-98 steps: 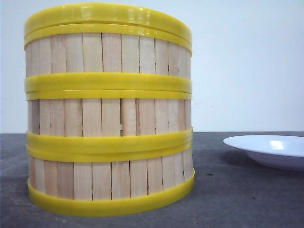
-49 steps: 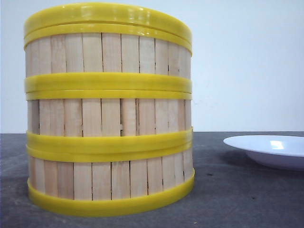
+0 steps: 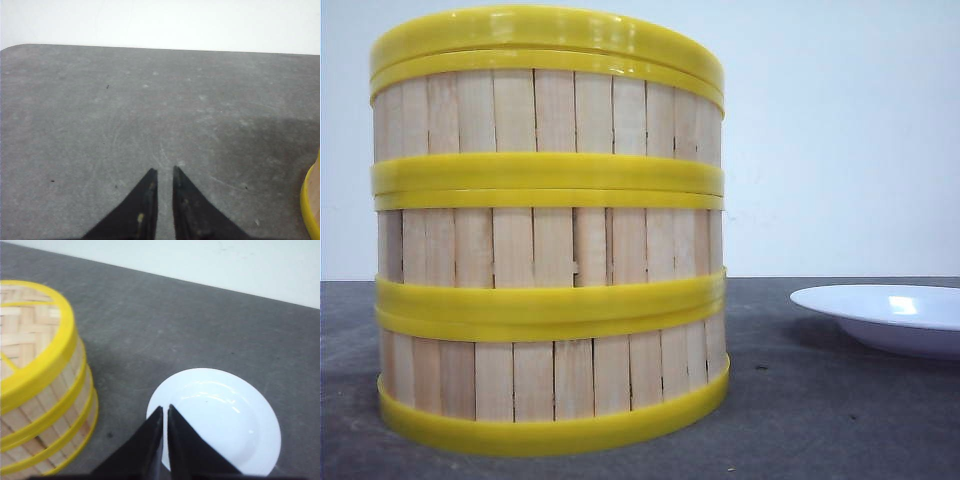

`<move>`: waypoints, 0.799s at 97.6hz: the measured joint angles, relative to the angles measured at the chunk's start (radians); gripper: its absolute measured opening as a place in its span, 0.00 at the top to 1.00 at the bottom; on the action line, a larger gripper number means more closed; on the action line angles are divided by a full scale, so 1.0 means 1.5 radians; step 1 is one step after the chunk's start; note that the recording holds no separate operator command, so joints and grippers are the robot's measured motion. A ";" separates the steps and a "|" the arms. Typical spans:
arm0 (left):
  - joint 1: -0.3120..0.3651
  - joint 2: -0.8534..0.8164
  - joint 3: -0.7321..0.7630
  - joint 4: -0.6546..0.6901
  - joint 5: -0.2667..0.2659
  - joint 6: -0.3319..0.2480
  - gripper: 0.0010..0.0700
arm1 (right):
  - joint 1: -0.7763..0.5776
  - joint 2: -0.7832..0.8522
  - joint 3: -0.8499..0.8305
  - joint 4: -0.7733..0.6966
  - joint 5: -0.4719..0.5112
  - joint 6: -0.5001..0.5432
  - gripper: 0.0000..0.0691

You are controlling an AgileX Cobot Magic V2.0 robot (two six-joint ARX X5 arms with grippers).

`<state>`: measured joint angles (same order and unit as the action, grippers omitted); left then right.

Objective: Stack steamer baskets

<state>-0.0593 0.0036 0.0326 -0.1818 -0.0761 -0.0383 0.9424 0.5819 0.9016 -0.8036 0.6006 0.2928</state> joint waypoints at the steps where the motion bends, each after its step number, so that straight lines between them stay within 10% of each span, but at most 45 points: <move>1: 0.000 0.000 0.000 0.000 0.000 0.000 0.97 | 0.000 0.000 0.000 0.000 0.001 0.000 0.99; 58: 0.000 0.000 0.000 0.000 0.000 0.000 0.97 | -0.348 -0.041 -0.019 0.042 -0.004 -0.059 0.99; 78: 0.000 0.000 0.000 0.000 0.000 0.000 0.97 | -0.487 -0.122 -0.136 0.131 -0.101 -0.086 0.99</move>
<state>-0.0593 0.0036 0.0326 -0.1818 -0.0761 -0.0383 0.2115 0.3985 0.6971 -0.6071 0.4496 0.1638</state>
